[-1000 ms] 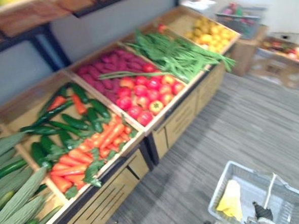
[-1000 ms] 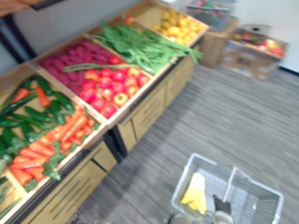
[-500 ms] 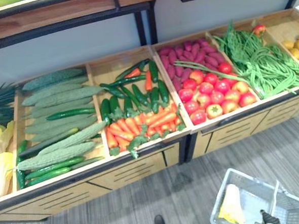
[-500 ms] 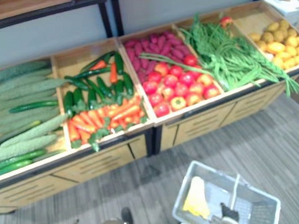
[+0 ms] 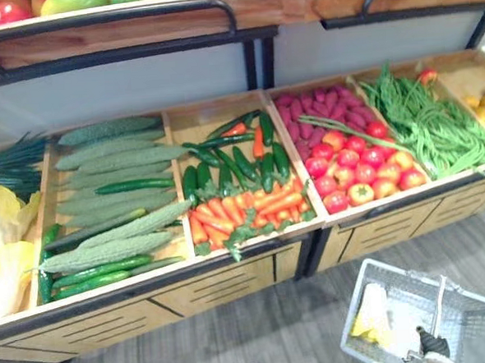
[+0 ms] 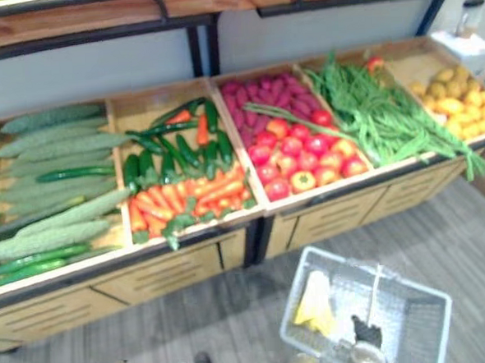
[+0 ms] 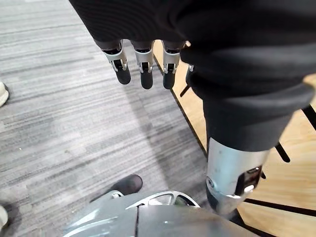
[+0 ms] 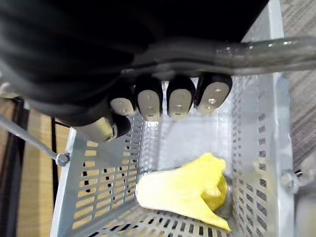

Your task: Pick vegetable in the basket

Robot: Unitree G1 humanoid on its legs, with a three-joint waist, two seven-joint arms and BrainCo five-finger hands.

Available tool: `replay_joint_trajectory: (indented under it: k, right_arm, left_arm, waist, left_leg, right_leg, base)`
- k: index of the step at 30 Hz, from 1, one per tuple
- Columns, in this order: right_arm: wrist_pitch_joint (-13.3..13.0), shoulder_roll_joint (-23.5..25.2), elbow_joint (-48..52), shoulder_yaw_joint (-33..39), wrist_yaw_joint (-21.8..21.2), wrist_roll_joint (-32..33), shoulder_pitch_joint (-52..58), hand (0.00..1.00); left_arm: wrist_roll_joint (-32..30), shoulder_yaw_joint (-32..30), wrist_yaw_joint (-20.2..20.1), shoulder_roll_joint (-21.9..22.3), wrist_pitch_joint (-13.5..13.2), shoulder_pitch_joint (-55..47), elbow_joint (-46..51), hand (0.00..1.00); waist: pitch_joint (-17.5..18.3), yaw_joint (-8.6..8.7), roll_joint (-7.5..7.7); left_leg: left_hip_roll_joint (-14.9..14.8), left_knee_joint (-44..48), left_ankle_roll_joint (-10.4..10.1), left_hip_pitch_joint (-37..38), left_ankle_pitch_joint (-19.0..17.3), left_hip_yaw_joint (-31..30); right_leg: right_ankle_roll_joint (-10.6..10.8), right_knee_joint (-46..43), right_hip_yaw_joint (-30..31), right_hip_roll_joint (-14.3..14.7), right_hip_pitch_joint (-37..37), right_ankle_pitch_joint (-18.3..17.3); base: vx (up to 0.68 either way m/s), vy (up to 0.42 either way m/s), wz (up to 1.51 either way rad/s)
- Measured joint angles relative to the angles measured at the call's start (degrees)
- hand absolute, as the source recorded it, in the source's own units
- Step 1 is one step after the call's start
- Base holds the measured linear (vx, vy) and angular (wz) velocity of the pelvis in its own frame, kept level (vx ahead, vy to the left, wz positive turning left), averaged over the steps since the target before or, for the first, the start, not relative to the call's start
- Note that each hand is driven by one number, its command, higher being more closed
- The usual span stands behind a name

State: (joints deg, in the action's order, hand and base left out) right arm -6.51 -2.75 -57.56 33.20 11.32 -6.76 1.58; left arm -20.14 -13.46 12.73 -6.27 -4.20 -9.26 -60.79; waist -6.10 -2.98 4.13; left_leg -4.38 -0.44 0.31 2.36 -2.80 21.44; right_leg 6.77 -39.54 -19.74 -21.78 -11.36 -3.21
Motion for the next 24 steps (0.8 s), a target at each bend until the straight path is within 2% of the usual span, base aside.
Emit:
replay_joint_trajectory:
  k: [1,2,3,5,6,7,9,11,14,17,19,20,24]
  right_arm:
    - [-0.01,0.78,-0.40,-0.01,-0.13,0.04,0.14,1.00]
    - [-0.02,1.09,-0.44,0.00,-0.14,0.14,0.18,1.00]
    - [-0.01,1.32,-1.29,0.01,-0.21,0.57,0.21,1.00]
    - [-0.05,1.55,-1.88,0.15,-0.22,0.68,0.34,1.00]
    - [-0.03,1.61,-1.93,0.17,-0.27,0.70,0.37,1.00]
    - [-0.03,1.28,-2.24,0.81,-0.33,0.70,0.53,1.00]
    - [0.01,0.72,-2.31,1.49,-0.34,0.68,0.55,1.00]
    - [0.14,-0.68,-2.20,2.51,-0.45,0.68,0.49,1.00]
    - [0.42,-0.22,-2.76,3.91,-0.55,0.85,0.92,1.00]
    - [0.19,-0.27,-4.00,4.78,-0.53,1.12,1.03,1.00]
    - [0.03,0.06,-4.10,4.71,-0.49,1.28,1.30,1.00]
    - [-0.39,0.54,-4.02,4.65,-0.27,2.44,2.07,1.00]
    - [-1.65,0.95,-4.12,4.47,0.35,3.34,3.91,1.00]
  left_arm:
    - [0.60,-0.16,-0.04,-0.52,0.05,0.18,-0.08,0.00]
    - [1.14,-0.45,-0.04,-0.41,0.23,0.42,-0.14,0.00]
    - [1.46,-1.07,-0.04,0.09,0.53,0.71,-0.18,0.00]
    - [1.51,-2.94,0.02,0.59,0.53,1.27,-0.22,0.00]
    - [1.52,-4.11,0.01,0.78,0.51,1.26,-0.23,0.00]
    - [1.57,-5.66,0.08,1.67,0.53,1.71,-0.85,0.00]
    - [1.59,-7.39,0.26,3.28,0.46,1.79,-0.85,0.00]
    - [1.62,-9.01,0.59,5.18,0.43,2.08,-0.85,0.00]
    - [1.70,-11.13,0.63,5.48,0.44,1.83,-0.78,0.00]
    - [1.81,-11.08,1.41,5.56,0.55,2.07,0.31,0.00]
    - [1.75,-7.80,3.92,5.61,0.43,0.80,4.72,0.00]
    - [1.03,-4.28,6.41,5.19,-0.79,-0.36,8.96,0.00]
    - [-4.04,3.56,11.07,1.98,-4.63,-3.15,19.45,0.00]
  waist:
    - [0.25,0.26,0.79]
    - [0.22,0.51,0.72]
    - [0.35,0.71,0.17]
    - [0.35,0.98,0.27]
    - [0.45,1.01,0.69]
    - [1.02,1.02,0.47]
    - [1.47,0.58,-1.63]
    - [1.41,0.48,-4.40]
    - [1.92,0.70,-4.33]
    - [2.51,0.96,-4.12]
    - [2.75,1.14,-3.84]
    - [3.01,1.20,-3.42]
    - [3.93,1.37,-2.74]
  left_leg:
    - [-0.92,0.40,-0.57,0.15,0.03,-1.03]
    - [-1.76,0.64,-0.88,0.49,-0.02,-1.87]
    - [-3.09,0.93,-1.96,0.90,-0.53,-3.18]
    - [-3.28,1.26,-3.33,0.79,-1.11,-4.70]
    - [-2.95,1.42,-4.71,0.53,-1.48,-5.37]
    - [-3.48,1.18,-5.83,0.65,-1.91,-6.24]
    - [-5.15,-0.66,-7.74,0.87,-0.66,-6.22]
    - [-7.15,-2.48,-9.29,2.04,1.13,-6.07]
    - [-9.00,-3.42,-9.78,3.06,1.87,-6.19]
    - [-8.78,-3.47,-9.72,2.75,2.05,-6.51]
    - [-8.36,-3.47,-9.71,2.18,2.05,-6.99]
    - [-8.09,-3.45,-9.62,1.60,2.12,-7.68]
    - [-7.22,-3.63,-9.56,0.89,2.12,-8.18]
  right_leg:
    - [-0.41,1.21,0.46,1.65,-0.50,-1.47]
    - [-0.81,3.17,0.70,3.00,-0.66,-1.73]
    - [-0.61,9.39,2.37,5.60,-0.56,-1.58]
    - [0.42,19.06,7.13,7.57,-0.34,-0.36]
    - [0.15,23.61,9.48,7.90,0.10,4.63]
    - [0.92,24.52,10.01,8.57,1.29,2.45]
    - [0.17,26.16,8.05,10.35,1.85,-0.21]
    - [-0.82,26.69,6.53,12.71,2.88,-0.81]
    - [-1.66,28.23,4.44,14.71,5.24,-1.36]
    - [-1.59,29.45,3.78,14.53,5.94,-1.31]
    - [-1.40,29.98,3.15,14.33,6.09,-1.18]
    - [-1.05,30.86,2.75,14.20,6.36,-0.92]
    - [-0.52,31.95,2.27,13.54,6.80,-0.56]
  base:
    - [0.19,-0.087,0.44]
    - [0.24,-0.152,0.54]
    - [0.23,-0.201,0.49]
    - [0.22,-0.295,0.45]
    - [0.20,-0.376,0.37]
    - [0.17,-0.319,0.27]
    - [0.17,-0.253,0.17]
    - [0.18,-0.221,0.19]
    - [0.09,-0.144,0.18]
    - [0.03,-0.020,0.18]
    - [-0.01,0.006,0.17]
    - [0.00,0.017,0.22]
    - [0.00,0.021,0.11]
